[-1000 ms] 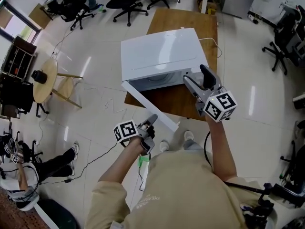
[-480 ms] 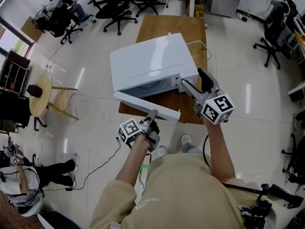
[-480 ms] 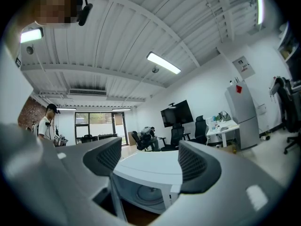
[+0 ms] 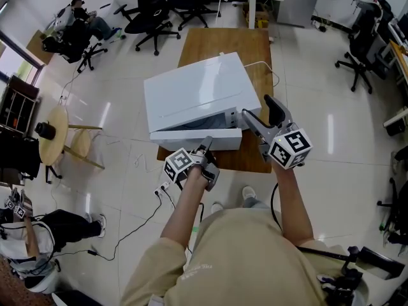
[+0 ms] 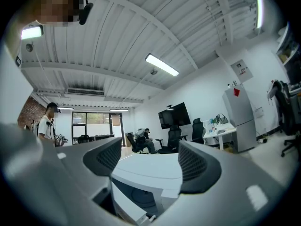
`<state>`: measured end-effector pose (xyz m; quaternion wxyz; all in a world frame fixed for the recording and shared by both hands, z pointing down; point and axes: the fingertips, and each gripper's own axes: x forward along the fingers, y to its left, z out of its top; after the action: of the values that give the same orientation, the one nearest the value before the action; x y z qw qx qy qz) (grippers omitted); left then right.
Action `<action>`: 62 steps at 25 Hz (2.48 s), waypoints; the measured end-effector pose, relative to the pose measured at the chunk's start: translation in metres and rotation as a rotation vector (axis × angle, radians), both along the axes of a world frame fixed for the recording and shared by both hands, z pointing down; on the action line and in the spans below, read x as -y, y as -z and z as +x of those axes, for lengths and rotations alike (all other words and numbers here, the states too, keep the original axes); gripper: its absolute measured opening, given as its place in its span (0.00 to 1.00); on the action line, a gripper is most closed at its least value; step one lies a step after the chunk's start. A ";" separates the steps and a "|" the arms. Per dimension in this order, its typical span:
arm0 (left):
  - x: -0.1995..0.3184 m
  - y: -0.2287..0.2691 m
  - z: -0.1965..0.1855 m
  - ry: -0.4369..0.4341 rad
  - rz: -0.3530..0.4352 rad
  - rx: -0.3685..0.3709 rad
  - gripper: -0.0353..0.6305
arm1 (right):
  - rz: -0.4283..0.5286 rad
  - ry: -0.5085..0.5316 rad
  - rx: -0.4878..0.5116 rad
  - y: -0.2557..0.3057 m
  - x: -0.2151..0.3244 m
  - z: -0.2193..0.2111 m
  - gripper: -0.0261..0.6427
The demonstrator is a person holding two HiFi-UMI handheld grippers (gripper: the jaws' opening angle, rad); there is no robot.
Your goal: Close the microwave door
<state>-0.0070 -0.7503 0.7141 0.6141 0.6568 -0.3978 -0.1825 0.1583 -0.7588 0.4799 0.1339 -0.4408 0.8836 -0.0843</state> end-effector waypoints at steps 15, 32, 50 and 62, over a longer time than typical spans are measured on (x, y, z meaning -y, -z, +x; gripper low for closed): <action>0.043 -0.016 -0.012 0.107 0.042 -0.011 0.15 | 0.030 -0.059 -0.022 -0.015 -0.002 0.015 0.58; -0.055 0.058 -0.114 0.012 0.469 0.462 0.30 | 0.035 0.070 -0.059 -0.016 -0.084 -0.114 0.58; -0.179 0.166 -0.224 0.140 0.929 1.100 0.64 | 0.050 -0.035 -0.165 -0.030 -0.193 -0.202 0.58; -0.427 0.146 -0.123 0.195 0.984 1.185 0.66 | 0.148 0.118 -0.084 -0.046 -0.443 -0.139 0.59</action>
<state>-0.1302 -0.3238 0.5677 -0.0823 0.8039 -0.5890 -0.0099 0.0196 -0.3159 0.5260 0.1237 -0.3801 0.9166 -0.0079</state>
